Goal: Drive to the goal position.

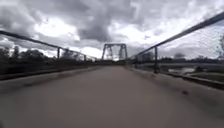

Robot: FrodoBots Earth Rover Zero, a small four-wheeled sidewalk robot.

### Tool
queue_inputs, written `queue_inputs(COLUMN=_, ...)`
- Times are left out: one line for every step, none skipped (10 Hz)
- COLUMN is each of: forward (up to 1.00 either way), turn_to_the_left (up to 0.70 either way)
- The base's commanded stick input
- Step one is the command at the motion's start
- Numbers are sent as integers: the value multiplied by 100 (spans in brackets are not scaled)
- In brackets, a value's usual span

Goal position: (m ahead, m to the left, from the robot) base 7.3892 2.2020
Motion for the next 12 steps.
queue_inputs(forward=100, turn_to_the_left=0)
queue_inputs(forward=100, turn_to_the_left=0)
queue_inputs(forward=100, turn_to_the_left=0)
queue_inputs(forward=100, turn_to_the_left=0)
queue_inputs(forward=100, turn_to_the_left=0)
queue_inputs(forward=100, turn_to_the_left=0)
queue_inputs(forward=100, turn_to_the_left=0)
queue_inputs(forward=100, turn_to_the_left=0)
queue_inputs(forward=100, turn_to_the_left=0)
queue_inputs(forward=100, turn_to_the_left=0)
queue_inputs(forward=100, turn_to_the_left=0)
queue_inputs(forward=100, turn_to_the_left=0)
